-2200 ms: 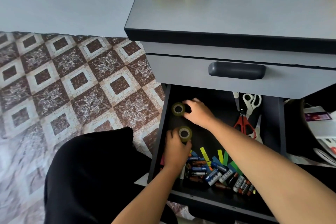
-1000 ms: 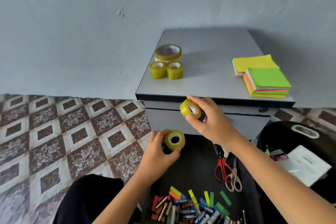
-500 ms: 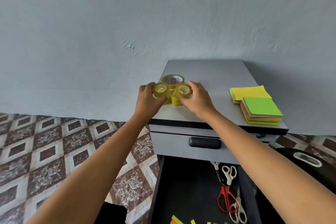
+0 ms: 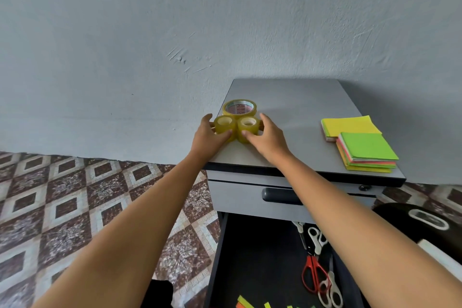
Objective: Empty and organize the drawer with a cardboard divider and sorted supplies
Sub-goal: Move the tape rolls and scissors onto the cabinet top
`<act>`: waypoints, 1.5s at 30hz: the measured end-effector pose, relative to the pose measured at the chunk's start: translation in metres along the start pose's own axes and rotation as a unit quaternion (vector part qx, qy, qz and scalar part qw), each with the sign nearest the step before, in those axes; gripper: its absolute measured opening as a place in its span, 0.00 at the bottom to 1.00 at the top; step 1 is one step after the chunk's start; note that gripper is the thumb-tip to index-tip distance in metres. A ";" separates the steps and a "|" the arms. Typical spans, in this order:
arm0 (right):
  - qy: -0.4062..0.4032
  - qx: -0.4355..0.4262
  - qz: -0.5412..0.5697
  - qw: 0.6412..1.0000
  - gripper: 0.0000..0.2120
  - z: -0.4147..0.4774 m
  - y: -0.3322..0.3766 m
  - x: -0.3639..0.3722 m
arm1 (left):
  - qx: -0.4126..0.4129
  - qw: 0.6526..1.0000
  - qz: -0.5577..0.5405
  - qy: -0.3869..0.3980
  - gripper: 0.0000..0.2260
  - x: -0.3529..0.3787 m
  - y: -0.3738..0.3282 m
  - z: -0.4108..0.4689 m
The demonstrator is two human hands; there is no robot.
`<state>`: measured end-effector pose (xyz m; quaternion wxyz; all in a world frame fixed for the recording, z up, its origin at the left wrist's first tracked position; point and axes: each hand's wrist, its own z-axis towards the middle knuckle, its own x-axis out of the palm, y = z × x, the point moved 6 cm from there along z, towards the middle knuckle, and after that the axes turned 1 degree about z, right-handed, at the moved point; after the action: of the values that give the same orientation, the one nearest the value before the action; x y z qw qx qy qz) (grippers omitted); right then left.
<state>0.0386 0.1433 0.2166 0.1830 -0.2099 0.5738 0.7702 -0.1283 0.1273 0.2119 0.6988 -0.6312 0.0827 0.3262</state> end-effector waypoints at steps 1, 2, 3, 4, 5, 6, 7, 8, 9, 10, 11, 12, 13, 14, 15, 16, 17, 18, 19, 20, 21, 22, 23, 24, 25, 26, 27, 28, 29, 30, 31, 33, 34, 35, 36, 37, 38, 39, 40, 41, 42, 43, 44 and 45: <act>0.002 0.005 0.007 1.000 0.28 -0.003 -0.004 0.001 | -0.002 1.000 -0.005 0.000 0.32 0.001 0.003 -0.002; 0.002 0.008 0.008 1.000 0.25 -0.004 -0.006 0.002 | 0.001 1.000 -0.002 -0.002 0.30 0.001 0.004 -0.003; -0.003 0.015 0.009 1.000 0.23 -0.003 -0.011 0.006 | 0.002 1.000 0.003 -0.001 0.27 0.005 0.010 0.000; -0.009 0.023 0.011 1.000 0.21 -0.001 -0.015 0.009 | 0.006 1.000 0.010 -0.004 0.24 0.007 0.013 0.002; -0.015 0.024 0.015 0.999 0.21 0.000 -0.015 0.009 | 0.014 1.000 0.015 -0.008 0.23 0.007 0.012 0.001; -0.017 0.026 0.016 0.999 0.21 0.000 -0.015 0.009 | 0.019 1.000 0.020 -0.011 0.22 0.007 0.011 0.001; -0.020 0.024 0.015 0.999 0.21 0.001 -0.015 0.009 | 0.024 0.999 0.024 -0.015 0.21 0.007 0.010 0.001; -0.024 0.024 0.012 0.999 0.21 0.002 -0.014 0.009 | 0.028 0.999 0.028 -0.018 0.21 0.006 0.008 0.002; -0.028 0.021 0.010 0.999 0.21 0.003 -0.014 0.009 | 0.031 0.999 0.030 -0.019 0.21 0.006 0.007 0.003; -0.033 0.021 0.008 0.999 0.21 0.003 -0.013 0.009 | 0.034 0.999 0.035 -0.020 0.21 0.006 0.007 0.004; -0.038 0.019 0.005 0.999 0.21 0.004 -0.013 0.009 | 0.036 0.998 0.040 -0.021 0.22 0.006 0.008 0.005; -0.042 0.019 0.002 0.999 0.21 0.005 -0.014 0.009 | 0.036 0.998 0.044 -0.023 0.22 0.007 0.008 0.005; -0.045 0.017 -0.001 0.999 0.21 0.006 -0.014 0.010 | 0.037 0.998 0.048 -0.023 0.22 0.007 0.009 0.006; -0.046 0.017 -0.003 0.999 0.22 0.006 -0.014 0.010 | 0.037 0.998 0.049 -0.021 0.22 0.007 0.010 0.007; -0.046 0.018 -0.002 0.999 0.22 0.007 -0.015 0.010 | 0.035 0.998 0.048 -0.020 0.22 0.007 0.011 0.008; -0.045 0.019 0.000 0.999 0.23 0.008 -0.016 0.011 | 0.031 0.998 0.047 -0.018 0.22 0.008 0.012 0.009; -0.043 0.021 0.004 0.999 0.24 0.007 -0.017 0.011 | 0.027 0.998 0.047 -0.015 0.23 0.008 0.013 0.009; -0.042 0.021 0.005 0.999 0.25 0.006 -0.017 0.010 | 0.022 0.999 0.047 -0.011 0.24 0.009 0.014 0.009; -0.042 0.022 0.004 0.999 0.27 0.005 -0.018 0.009 | 0.016 0.999 0.047 -0.007 0.26 0.010 0.014 0.009; -0.043 0.026 0.004 0.999 0.29 0.003 -0.018 0.007 | 0.008 0.999 0.047 -0.006 0.29 0.010 0.013 0.007; -0.046 0.031 0.008 0.998 0.31 0.000 -0.018 0.005 | 0.001 0.999 0.044 -0.007 0.32 0.010 0.011 0.003; -0.051 0.033 0.014 0.998 0.32 -0.003 -0.018 0.001 | 0.000 0.999 0.038 -0.015 0.34 0.009 0.009 -0.003; -0.055 0.033 0.024 0.998 0.32 -0.008 -0.017 -0.003 | 0.006 0.999 0.030 -0.029 0.34 0.008 0.004 -0.011; -0.060 0.031 0.036 0.997 0.31 -0.015 -0.017 -0.008 | 0.019 0.998 0.021 -0.047 0.34 0.006 -0.001 -0.023; -0.064 0.026 0.049 0.996 0.30 -0.023 -0.016 -0.014 | 0.039 0.997 0.011 -0.067 0.32 0.005 -0.006 -0.036; -0.069 0.020 0.061 0.996 0.28 -0.033 -0.015 -0.020 | 0.064 0.994 0.003 -0.084 0.29 0.005 -0.010 -0.051; -0.074 0.010 0.074 0.994 0.26 -0.043 -0.014 -0.026 | 0.093 0.991 -0.002 -0.096 0.26 0.006 -0.015 -0.066; -0.079 -0.001 0.089 0.993 0.23 -0.056 -0.014 -0.033 | 0.120 0.988 -0.007 -0.099 0.22 0.009 -0.019 -0.082; -0.084 -0.012 0.105 0.991 0.20 -0.069 -0.016 -0.039 | 0.140 0.986 -0.017 -0.091 0.18 0.015 -0.021 -0.098; -0.092 -0.025 0.117 0.989 0.16 -0.083 -0.017 -0.045 | 0.154 0.985 -0.032 -0.076 0.15 0.020 -0.022 -0.112; -0.101 -0.035 0.122 0.987 0.13 -0.099 -0.022 -0.051 | 0.159 0.985 -0.051 -0.049 0.13 0.029 -0.020 -0.126; -0.114 -0.042 0.117 0.986 0.08 -0.130 -0.036 -0.059 | 0.157 0.985 -0.065 0.016 0.10 0.051 -0.013 -0.150; -0.113 -0.037 0.109 0.987 0.06 -0.146 -0.046 -0.060 | 0.152 0.985 -0.054 0.053 0.08 0.064 -0.005 -0.160; -0.107 -0.025 0.101 0.989 0.05 -0.160 -0.058 -0.058 | 0.144 0.985 -0.036 0.090 0.07 0.078 0.004 -0.168; -0.098 0.000 0.094 0.991 0.05 -0.173 -0.073 -0.056 | 0.129 0.983 -0.017 0.129 0.07 0.093 0.016 -0.175; -0.089 0.034 0.090 0.991 0.04 -0.185 -0.091 -0.052 | 0.109 0.980 -0.002 0.165 0.07 0.108 0.029 -0.181; -0.080 0.071 0.088 0.990 0.04 -0.195 -0.109 -0.048 | 0.085 0.977 0.010 0.197 0.07 0.124 0.041 -0.186; -0.074 0.103 0.086 0.988 0.04 -0.205 -0.127 -0.043 | 0.057 0.973 0.019 0.224 0.08 0.138 0.054 -0.192; -0.067 0.134 0.083 0.985 0.04 -0.213 -0.143 -0.038 | 0.029 0.968 0.027 0.247 0.08 0.151 0.066 -0.195; -0.060 0.167 0.077 0.981 0.04 -0.221 -0.160 -0.033 | 0.000 0.962 0.035 0.269 0.09 0.165 0.077 -0.201; -0.051 0.194 0.065 0.978 0.04 -0.225 -0.174 -0.027 | -0.022 0.957 0.044 0.285 0.09 0.175 0.087 -0.203; -0.045 0.222 0.049 0.973 0.05 -0.231 -0.190 -0.022 | -0.042 0.951 0.053 0.303 0.09 0.190 0.097 -0.207; -0.042 0.244 0.033 0.968 0.06 -0.236 -0.205 -0.017 | -0.060 0.944 0.058 0.318 0.09 0.202 0.106 -0.211; -0.038 0.256 0.016 0.966 0.07 -0.237 -0.214 -0.012 | -0.073 0.941 0.060 0.325 0.09 0.208 0.112 -0.212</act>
<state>0.1873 -0.0265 -0.0098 0.2401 -0.1175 0.7475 0.6081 0.0326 0.0005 -0.0304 0.5656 -0.7458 0.3186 0.1497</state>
